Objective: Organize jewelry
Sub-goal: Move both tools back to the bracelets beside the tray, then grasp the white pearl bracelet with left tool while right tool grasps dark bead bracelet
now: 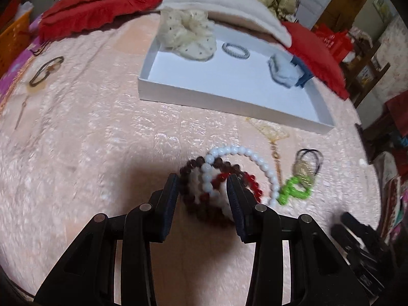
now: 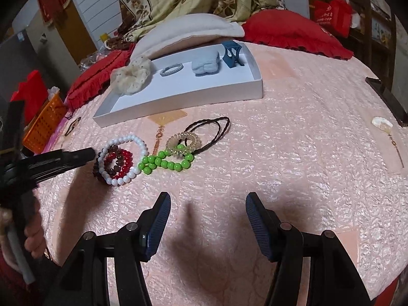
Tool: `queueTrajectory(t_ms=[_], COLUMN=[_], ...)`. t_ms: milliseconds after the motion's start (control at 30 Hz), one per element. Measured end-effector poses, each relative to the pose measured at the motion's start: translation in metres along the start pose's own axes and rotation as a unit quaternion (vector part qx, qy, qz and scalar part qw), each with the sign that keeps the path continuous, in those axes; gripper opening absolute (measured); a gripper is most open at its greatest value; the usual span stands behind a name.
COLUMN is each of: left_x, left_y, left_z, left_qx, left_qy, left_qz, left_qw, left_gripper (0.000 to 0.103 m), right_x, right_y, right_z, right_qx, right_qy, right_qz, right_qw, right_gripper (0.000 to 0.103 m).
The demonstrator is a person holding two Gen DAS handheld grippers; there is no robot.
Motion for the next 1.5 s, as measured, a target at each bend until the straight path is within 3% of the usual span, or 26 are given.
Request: queueTrajectory(t_ms=[67, 133, 267, 467, 633, 733, 967, 1033, 1100, 1267, 1500], left_x=[0.0, -0.003, -0.005, 0.011, 0.04, 0.061, 0.103, 0.109, 0.113, 0.124, 0.134], left_y=[0.004, 0.004, 0.005, 0.005, -0.003, -0.012, -0.036, -0.041, -0.043, -0.047, -0.048], left_z=[0.006, 0.011, 0.002, -0.058, -0.088, -0.086, -0.068, -0.068, -0.066, -0.061, -0.058], left_qx=[-0.003, 0.007, -0.003, -0.048, -0.078, -0.079, -0.047, -0.048, -0.048, -0.043, -0.048], left_qy=[0.014, 0.016, 0.005, -0.039, -0.011, 0.017, 0.014, 0.021, 0.025, 0.018, 0.014], left_qz=[0.008, 0.018, 0.014, -0.037, -0.044, -0.052, -0.096, -0.093, -0.091, -0.093, -0.089], left_qw=[0.9999, 0.9997, 0.9999, 0.9974, 0.9959, 0.9954, 0.9941, 0.9943, 0.9944, 0.9946, 0.9948], left_gripper=[0.029, 0.009, 0.008, 0.008, 0.008, 0.008, 0.008, 0.008, 0.008, 0.008, 0.01], right_x=[0.0, -0.001, -0.002, 0.001, 0.015, 0.034, 0.088, 0.103, 0.116, 0.144, 0.159], right_y=[0.0, -0.001, -0.002, -0.001, -0.001, 0.001, 0.007, 0.015, 0.026, 0.049, 0.051], right_z=[0.001, 0.002, 0.007, 0.006, 0.01, 0.013, 0.028, 0.036, 0.048, 0.081, 0.12], right_qx=[-0.001, 0.0, 0.003, 0.003, 0.015, 0.021, 0.033, 0.029, 0.033, 0.061, 0.095], right_qy=[0.003, 0.01, 0.013, 0.025, 0.042, 0.05, 0.07, 0.069, 0.066, 0.075, 0.041], right_qz=[-0.001, 0.0, 0.0, -0.001, -0.007, -0.034, -0.107, -0.13, -0.146, -0.167, -0.203], right_qw=[1.0, 1.0, 1.0, 1.0, 0.999, 0.998, 0.991, 0.989, 0.986, 0.981, 0.974], right_gripper=[0.059, 0.059, 0.059, 0.059, 0.059, 0.059, 0.059, 0.055, 0.043, 0.043, 0.043])
Point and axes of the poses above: each gripper's, at about its wrist camera, not at the fingertips, and z roughly the way its jaws point, x to its left, y to its top, the point moved 7 cm from there along z, roughly the way its jaws point, and after that the axes turned 3 degrees about y, right-handed, at the moved point
